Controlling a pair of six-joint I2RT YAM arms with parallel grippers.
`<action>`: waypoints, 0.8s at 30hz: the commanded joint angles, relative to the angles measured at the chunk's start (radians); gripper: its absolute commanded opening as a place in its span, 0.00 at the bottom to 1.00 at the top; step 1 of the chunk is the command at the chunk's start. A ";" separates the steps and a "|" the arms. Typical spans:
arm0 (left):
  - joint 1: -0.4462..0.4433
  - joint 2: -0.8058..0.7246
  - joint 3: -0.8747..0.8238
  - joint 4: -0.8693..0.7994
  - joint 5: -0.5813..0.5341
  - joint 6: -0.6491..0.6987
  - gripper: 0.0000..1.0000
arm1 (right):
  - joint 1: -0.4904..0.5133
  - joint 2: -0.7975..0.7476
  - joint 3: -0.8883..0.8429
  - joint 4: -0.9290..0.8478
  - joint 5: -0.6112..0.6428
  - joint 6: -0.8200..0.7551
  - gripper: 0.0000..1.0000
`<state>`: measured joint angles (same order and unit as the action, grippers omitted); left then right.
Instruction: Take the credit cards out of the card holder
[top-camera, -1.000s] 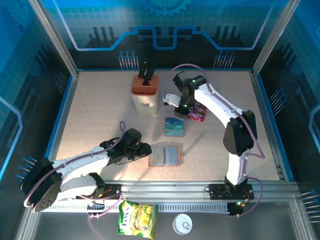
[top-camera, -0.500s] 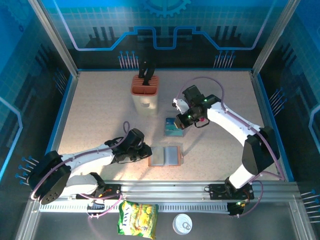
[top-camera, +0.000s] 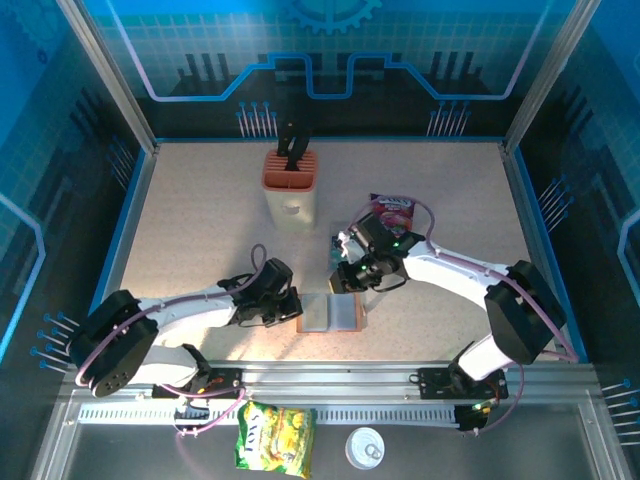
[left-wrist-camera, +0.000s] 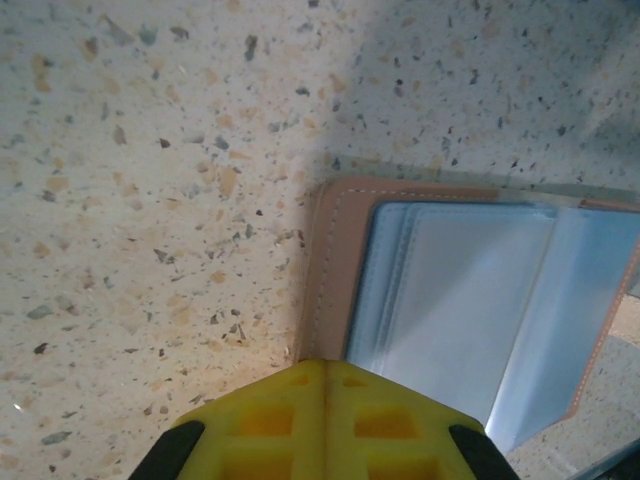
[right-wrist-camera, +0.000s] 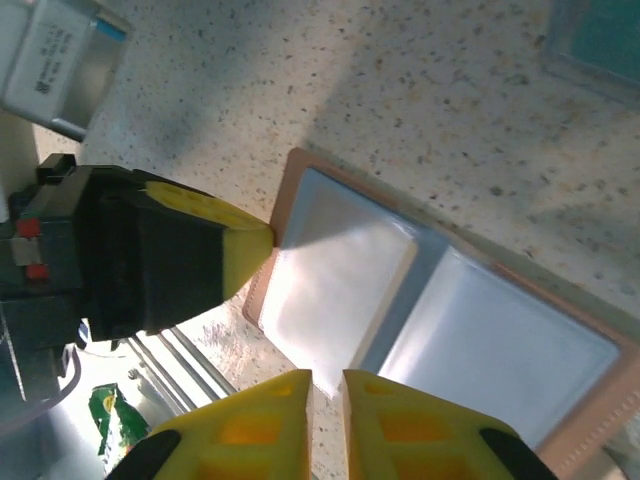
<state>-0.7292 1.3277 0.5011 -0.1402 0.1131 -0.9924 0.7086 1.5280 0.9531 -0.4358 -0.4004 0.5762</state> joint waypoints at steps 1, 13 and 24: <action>0.004 0.014 0.021 -0.009 0.020 0.004 0.02 | 0.036 -0.010 -0.023 0.085 -0.007 0.094 0.17; 0.004 0.026 0.004 -0.014 0.022 0.003 0.00 | 0.110 0.045 -0.066 0.143 0.021 0.180 0.25; 0.004 0.010 -0.007 -0.018 0.017 0.000 0.00 | 0.141 0.110 -0.068 0.196 -0.002 0.212 0.28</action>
<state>-0.7292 1.3418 0.5018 -0.1398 0.1177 -0.9928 0.8326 1.6165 0.8970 -0.2684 -0.3939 0.7673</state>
